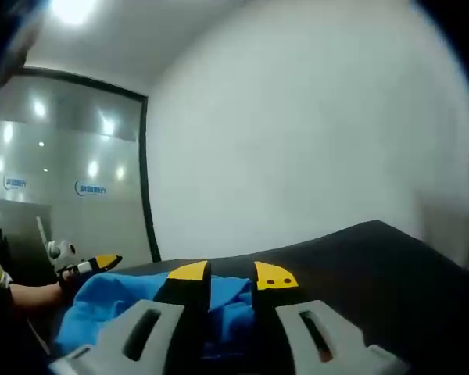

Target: Spread out the cloth and fold it

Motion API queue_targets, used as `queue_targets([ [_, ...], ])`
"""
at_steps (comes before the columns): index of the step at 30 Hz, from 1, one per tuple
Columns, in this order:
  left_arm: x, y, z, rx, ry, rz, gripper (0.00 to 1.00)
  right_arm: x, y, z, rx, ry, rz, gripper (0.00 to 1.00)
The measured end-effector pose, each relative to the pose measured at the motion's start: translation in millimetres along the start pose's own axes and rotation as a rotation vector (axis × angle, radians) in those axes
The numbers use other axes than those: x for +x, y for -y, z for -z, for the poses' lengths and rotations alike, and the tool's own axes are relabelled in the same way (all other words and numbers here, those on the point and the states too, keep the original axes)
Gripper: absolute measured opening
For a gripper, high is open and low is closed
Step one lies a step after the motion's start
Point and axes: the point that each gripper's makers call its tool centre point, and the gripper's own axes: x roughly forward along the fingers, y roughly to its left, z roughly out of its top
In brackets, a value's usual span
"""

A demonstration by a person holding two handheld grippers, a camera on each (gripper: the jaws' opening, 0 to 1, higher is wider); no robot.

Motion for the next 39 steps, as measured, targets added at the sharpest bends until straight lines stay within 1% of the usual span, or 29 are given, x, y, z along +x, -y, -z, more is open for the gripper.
queue_targets([
  [5,3.1,1.3,2.7,0.012,-0.011,0.007,0.27,1.3,2.6,-0.2,0.008,0.001,0.005,0.18],
  [9,4.7,8.8,6.7,0.059,-0.031,0.017,0.27,2.1,3.3,0.7,0.005,-0.004,0.01,0.18],
  [11,6.4,13.2,11.1,0.083,-0.063,0.022,0.27,3.6,1.8,3.2,-0.003,-0.023,0.01,0.18],
  [12,5.8,19.7,10.5,0.139,-0.074,0.039,0.26,2.8,-0.6,2.9,-0.009,-0.026,0.008,0.18],
  [13,3.0,28.5,10.1,0.125,-0.082,0.051,0.26,-0.4,-4.5,1.5,-0.005,-0.032,0.016,0.18],
  [14,-2.6,44.3,10.0,0.128,-0.101,0.109,0.26,-6.0,-12.7,-2.5,-0.006,-0.031,0.018,0.18],
  [15,-8.5,60.3,6.6,0.138,-0.099,0.166,0.26,-13.1,-27.7,-7.8,-0.016,-0.019,-0.018,0.18],
  [16,-15.5,75.4,5.5,0.146,-0.113,0.217,0.27,-20.6,-45.6,-10.9,-0.011,-0.025,-0.058,0.19],
  [17,-22.9,89.0,7.4,0.156,-0.141,0.267,0.27,-28.5,-62.7,-10.8,-0.042,-0.05,-0.102,0.2],
  [18,-30.5,100.5,11.9,0.15,-0.184,0.311,0.27,-36.2,-80.1,-9.4,-0.055,-0.076,-0.147,0.21],
  [19,-37.8,108.6,19.1,0.126,-0.243,0.339,0.28,-44.4,-96.2,-4.2,-0.067,-0.123,-0.193,0.22],
  [20,-44.8,113.4,28.5,0.116,-0.309,0.358,0.31,-52.4,-112.7,1.6,-0.078,-0.164,-0.249,0.25],
  [21,-49.9,114.8,36.3,0.125,-0.355,0.366,0.33,-62.8,-131.5,12.2,-0.086,-0.222,-0.317,0.29],
  [22,-52.9,111.4,42.8,0.159,-0.384,0.351,0.36,-67.0,-138.1,18.7,-0.096,-0.254,-0.34,0.34],
  [23,-53.9,105.9,47.4,0.21,-0.392,0.33,0.37,-70.5,-142.6,28.7,-0.128,-0.293,-0.354,0.4],
  [24,-54.1,98.2,51.8,0.252,-0.403,0.296,0.38,-70.7,-141.4,38.8,-0.169,-0.327,-0.341,0.44],
  [25,-54.1,91.4,55.1,0.278,-0.412,0.269,0.38,-70.2,-136.8,49.2,-0.23,-0.366,-0.317,0.47],
  [26,-53.6,89.6,56.7,0.27,-0.41,0.266,0.38,-69.0,-130.3,59.4,-0.294,-0.405,-0.292,0.48],
  [28,-53.3,86.8,56.5,0.211,-0.405,0.262,0.38,-65.2,-121.0,73.7,-0.336,-0.448,-0.243,0.47],
  [29,-53.4,84.0,56.4,0.198,-0.405,0.261,0.39,-63.1,-116.7,77.3,-0.364,-0.461,-0.224,0.46],
  [30,-53.7,81.2,56.6,0.196,-0.404,0.255,0.39,-60.1,-112.4,77.8,-0.383,-0.457,-0.203,0.41],
  [31,-53.9,78.0,56.9,0.191,-0.399,0.248,0.39,-56.8,-106.0,75.3,-0.398,-0.45,-0.174,0.3],
  [33,-54.3,70.4,58.3,0.182,-0.401,0.227,0.38,-49.6,-92.1,61.6,-0.368,-0.411,-0.11,0.15],
  [34,-54.8,66.4,57.8,0.166,-0.396,0.213,0.38,-46.8,-83.4,49.9,-0.336,-0.392,-0.068,0.11],
  [35,-55.0,62.1,55.3,0.152,-0.384,0.197,0.37,-43.3,-74.8,35.4,-0.303,-0.356,-0.022,0.1],
  [37,-54.2,59.1,50.0,0.118,-0.357,0.186,0.35,-38.9,-59.2,7.3,-0.284,-0.287,0.046,0.08],
  [39,-53.5,55.8,48.5,0.101,-0.346,0.176,0.35,-36.8,-50.2,-17.4,-0.306,-0.218,0.089,0.07],
])
